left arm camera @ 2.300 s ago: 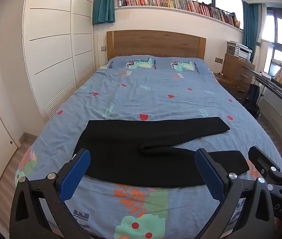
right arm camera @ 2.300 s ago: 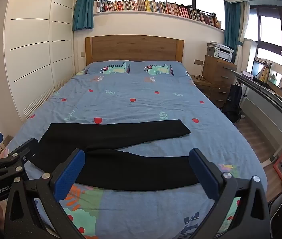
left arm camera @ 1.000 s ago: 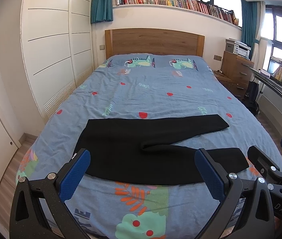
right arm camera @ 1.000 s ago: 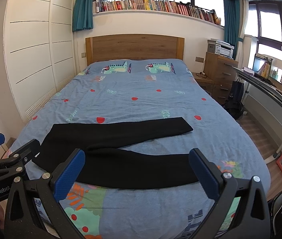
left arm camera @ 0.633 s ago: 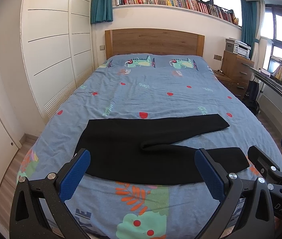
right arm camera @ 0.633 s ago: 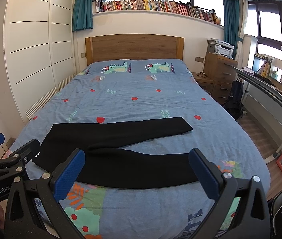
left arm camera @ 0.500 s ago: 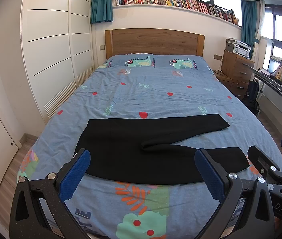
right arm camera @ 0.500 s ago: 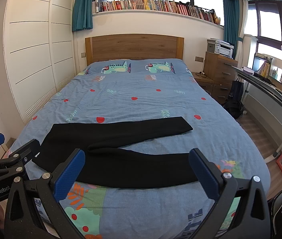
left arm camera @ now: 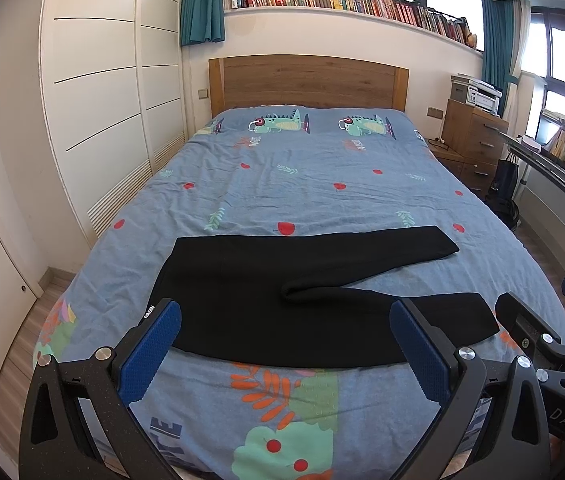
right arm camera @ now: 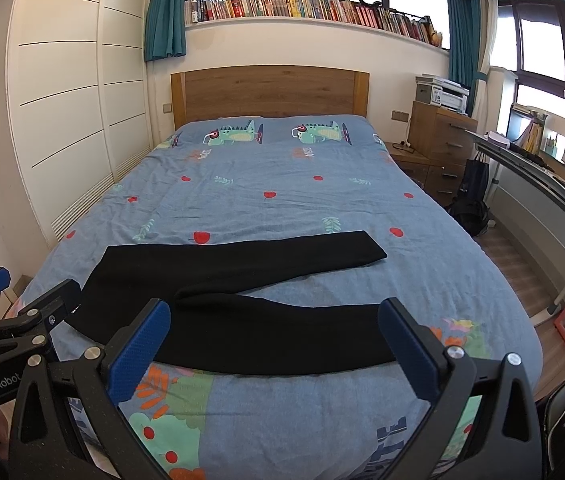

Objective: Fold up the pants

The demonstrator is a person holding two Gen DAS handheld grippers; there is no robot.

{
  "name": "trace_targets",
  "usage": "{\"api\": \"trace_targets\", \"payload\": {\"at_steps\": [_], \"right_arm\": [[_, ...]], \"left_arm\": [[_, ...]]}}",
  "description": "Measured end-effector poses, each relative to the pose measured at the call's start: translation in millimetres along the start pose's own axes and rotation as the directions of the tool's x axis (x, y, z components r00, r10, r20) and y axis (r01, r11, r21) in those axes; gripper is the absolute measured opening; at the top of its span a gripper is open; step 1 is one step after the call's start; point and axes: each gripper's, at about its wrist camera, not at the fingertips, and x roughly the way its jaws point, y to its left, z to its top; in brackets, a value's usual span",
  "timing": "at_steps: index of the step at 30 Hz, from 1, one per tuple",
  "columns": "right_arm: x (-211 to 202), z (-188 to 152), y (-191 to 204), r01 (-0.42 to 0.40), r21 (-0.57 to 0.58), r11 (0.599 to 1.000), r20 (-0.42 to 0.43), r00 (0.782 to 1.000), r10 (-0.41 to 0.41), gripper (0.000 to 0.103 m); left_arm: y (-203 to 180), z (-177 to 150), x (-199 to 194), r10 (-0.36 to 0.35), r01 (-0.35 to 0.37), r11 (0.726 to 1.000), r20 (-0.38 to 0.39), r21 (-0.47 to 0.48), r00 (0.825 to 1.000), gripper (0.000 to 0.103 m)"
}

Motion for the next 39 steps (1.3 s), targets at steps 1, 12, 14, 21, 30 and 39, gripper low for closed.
{"api": "trace_targets", "payload": {"at_steps": [1, 12, 14, 21, 30, 39], "right_arm": [[0.2, 0.1, 0.2, 0.000, 0.000, 1.000, 0.001, 1.000, 0.000, 0.103], [-0.4, -0.7, -0.5, 0.001, -0.001, 1.000, -0.001, 1.000, -0.001, 0.103], [-0.3, -0.7, -0.3, 0.001, -0.001, 1.000, -0.001, 1.000, -0.001, 0.103], [1.8, -0.8, -1.6, 0.000, -0.002, 1.000, -0.005, 1.000, 0.000, 0.103], [1.5, -0.9, -2.0, 0.003, -0.002, 1.000, -0.005, 1.000, -0.003, 0.103], [2.8, 1.0, 1.6, 0.012, -0.007, 1.000, 0.006, 1.000, -0.011, 0.103]], "left_arm": [[0.5, -0.1, 0.0, 0.000, 0.000, 1.000, 0.000, 0.001, 1.000, 0.102], [-2.4, -0.7, 0.9, 0.003, -0.003, 1.000, -0.002, 0.001, 1.000, 0.102], [-2.0, -0.6, 1.2, 0.002, -0.002, 1.000, -0.003, 0.002, 1.000, 0.102], [-2.5, -1.9, 2.7, 0.004, -0.004, 1.000, -0.006, 0.004, 1.000, 0.102], [-2.4, -2.0, 2.9, 0.004, -0.004, 1.000, -0.006, 0.005, 1.000, 0.102], [0.3, -0.4, 11.1, -0.018, 0.018, 1.000, -0.021, -0.002, 1.000, 0.102]]}}
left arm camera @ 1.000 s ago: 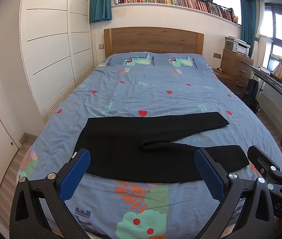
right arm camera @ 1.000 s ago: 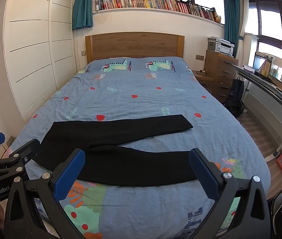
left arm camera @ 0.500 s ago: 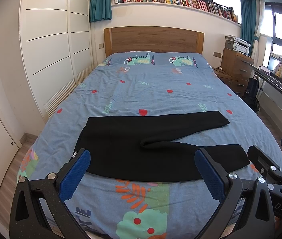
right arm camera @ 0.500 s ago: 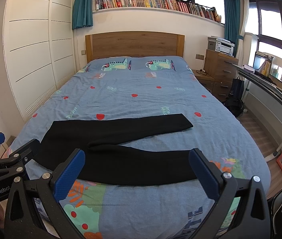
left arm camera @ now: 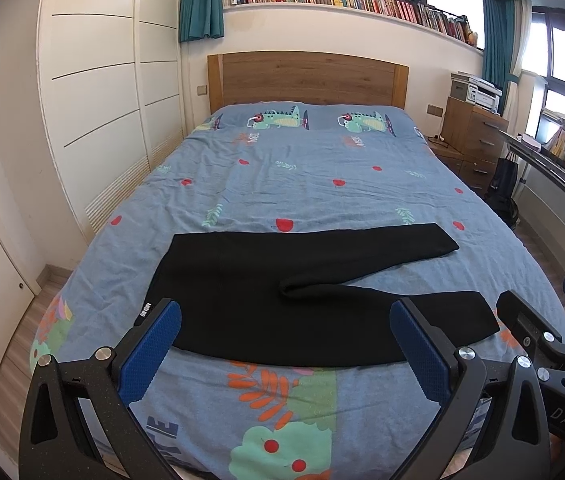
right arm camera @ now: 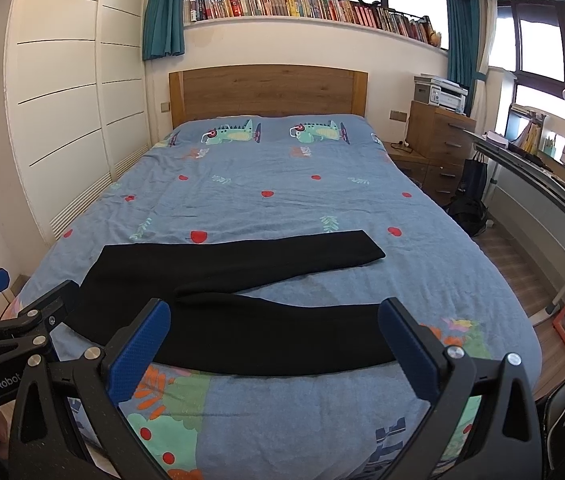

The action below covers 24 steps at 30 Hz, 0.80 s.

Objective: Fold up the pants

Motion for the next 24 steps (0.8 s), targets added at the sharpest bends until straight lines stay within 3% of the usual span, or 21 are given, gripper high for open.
{"api": "trace_targets", "payload": {"at_steps": [6, 13, 20, 24], "right_arm": [[26.5, 12.8, -8.4, -0.027, -0.072, 0.997, -0.007, 1.000, 0.027, 0.103], [110.1, 31.2, -29.8, 0.015, -0.249, 0.968, -0.077, 0.996, -0.035, 0.103], [222.4, 44.9, -64.4, -0.102, -0.215, 0.971, -0.201, 0.978, 0.059, 0.103], [290.7, 51.3, -78.5, -0.171, -0.191, 0.967, -0.270, 0.956, 0.115, 0.103]], "left_arm": [[4.3, 10.2, 31.3, 0.000, 0.001, 0.999, -0.040, 0.038, 0.999, 0.102], [24.9, 34.3, 114.0, 0.042, -0.031, 0.995, -0.117, 0.096, 0.992, 0.102], [49.7, 55.4, 225.9, 0.059, -0.027, 0.990, -0.235, 0.138, 0.970, 0.102], [57.0, 57.7, 286.0, 0.094, -0.043, 0.983, -0.290, 0.180, 0.952, 0.102]]}}
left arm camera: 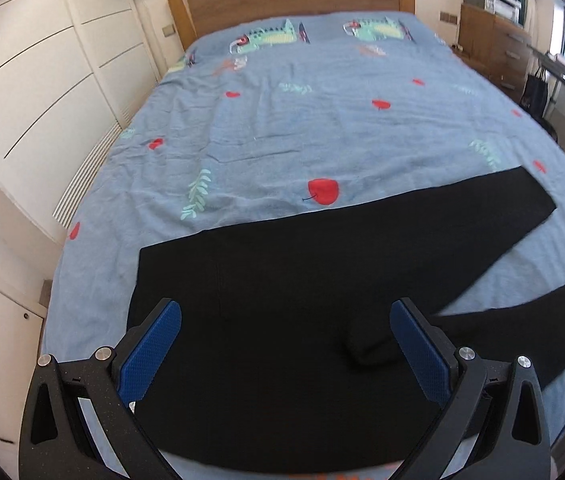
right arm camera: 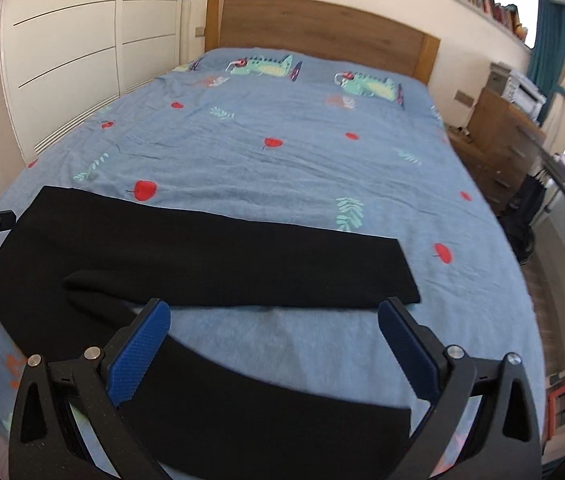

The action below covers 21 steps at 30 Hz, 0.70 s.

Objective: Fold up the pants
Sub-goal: 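Lower both grippers onto the pants' waistband edge and close them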

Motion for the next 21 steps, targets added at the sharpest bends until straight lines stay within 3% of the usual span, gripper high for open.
{"api": "trace_targets", "payload": {"at_steps": [5, 8, 14, 19, 21], "right_arm": [[62.8, 25.3, -25.5, -0.053, -0.017, 0.998, -0.098, 0.994, 0.052, 0.103], [90.7, 42.1, -36.9, -0.103, -0.076, 0.992, -0.167, 0.982, 0.089, 0.103], [136.0, 76.9, -68.1, -0.235, -0.119, 0.965, -0.315, 0.930, 0.187, 0.103], [173.1, 98.7, -83.2, -0.291, -0.249, 0.924, -0.448, 0.880, 0.157, 0.103], [187.3, 104.0, -86.7, -0.340, -0.284, 0.896, -0.501, 0.850, 0.164, 0.103]], "left_arm": [[3.7, 24.3, 56.9, -0.005, 0.010, 0.998, -0.085, 0.055, 0.996, 0.102], [9.3, 38.7, 83.1, -0.046, 0.063, 0.993, -0.162, 0.100, 0.986, 0.102], [23.2, 63.6, 110.0, -0.080, 0.137, 0.971, -0.274, 0.194, 0.959, 0.102], [47.8, 80.4, 139.5, -0.102, 0.204, 0.951, -0.388, 0.231, 0.916, 0.102], [55.3, 84.3, 148.2, -0.111, 0.231, 0.940, -0.415, 0.252, 0.903, 0.102]]}}
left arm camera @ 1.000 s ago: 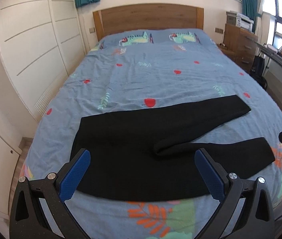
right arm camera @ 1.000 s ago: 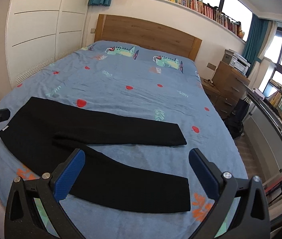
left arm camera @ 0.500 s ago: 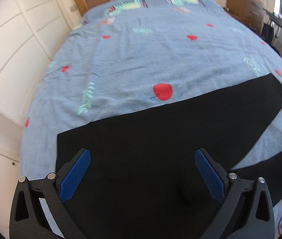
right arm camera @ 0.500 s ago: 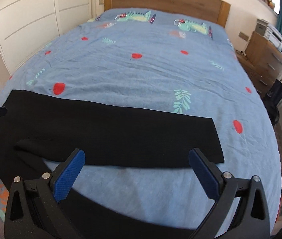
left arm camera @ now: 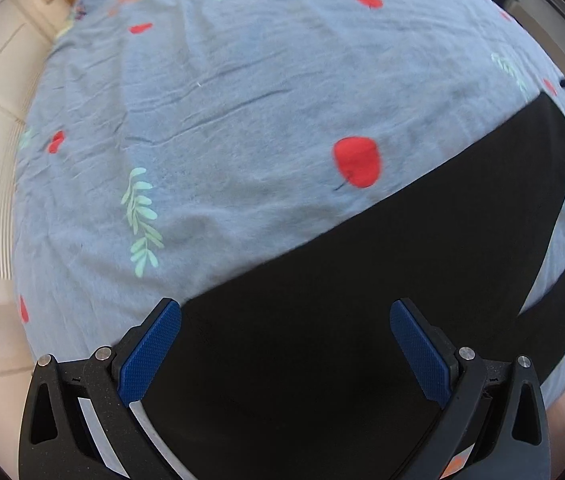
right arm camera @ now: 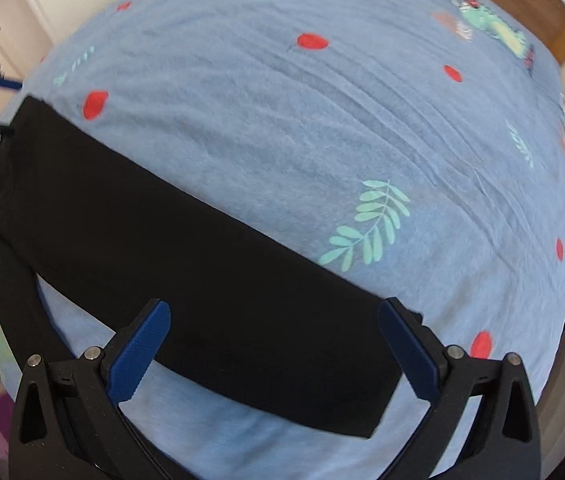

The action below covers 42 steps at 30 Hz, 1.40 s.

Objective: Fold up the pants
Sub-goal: 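Lower both grippers onto the pants' waistband edge and close them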

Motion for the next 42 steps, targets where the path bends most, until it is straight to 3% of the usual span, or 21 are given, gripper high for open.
{"api": "trace_targets", "payload": {"at_steps": [7, 14, 19, 26, 32, 38, 41, 42], "right_arm": [[35.0, 24.4, -17.4, -0.108, -0.162, 0.981, -0.144, 0.986, 0.085, 0.103], [70.3, 24.9, -42.3, -0.202, -0.135, 0.970, -0.296, 0.942, 0.155, 0.103], [84.9, 17.4, -53.6, -0.233, -0.096, 0.968, -0.357, 0.916, 0.185, 0.103], [86.2, 37.0, -79.7, -0.241, -0.079, 0.967, -0.394, 0.899, 0.192, 0.103], [95.9, 53.3, -82.6, -0.241, -0.077, 0.967, -0.431, 0.883, 0.186, 0.103], [96.2, 50.1, -78.1, -0.225, -0.029, 0.974, -0.418, 0.888, 0.192, 0.103], [99.7, 43.1, -76.5, -0.212, -0.006, 0.977, -0.412, 0.891, 0.191, 0.103], [100.5, 42.5, -75.1, -0.204, 0.001, 0.979, -0.412, 0.892, 0.186, 0.103]], "left_arm": [[35.6, 15.5, 29.2, -0.068, 0.077, 0.994, -0.108, 0.083, 0.992, 0.102], [45.4, 25.9, 54.7, -0.098, 0.127, 0.981, -0.193, 0.146, 0.976, 0.102], [42.7, 23.6, 69.1, -0.132, 0.176, 0.970, -0.243, 0.169, 0.961, 0.102], [33.8, 14.3, 77.6, -0.150, 0.212, 0.955, -0.282, 0.206, 0.948, 0.102], [30.9, 13.8, 97.7, -0.148, 0.214, 0.960, -0.320, 0.181, 0.936, 0.102], [43.3, 6.8, 93.7, -0.194, 0.259, 0.948, -0.309, 0.184, 0.931, 0.102], [57.9, 2.0, 87.7, -0.182, 0.260, 0.941, -0.323, 0.216, 0.929, 0.102], [62.6, 3.6, 101.6, -0.177, 0.257, 0.941, -0.327, 0.220, 0.928, 0.102]]}}
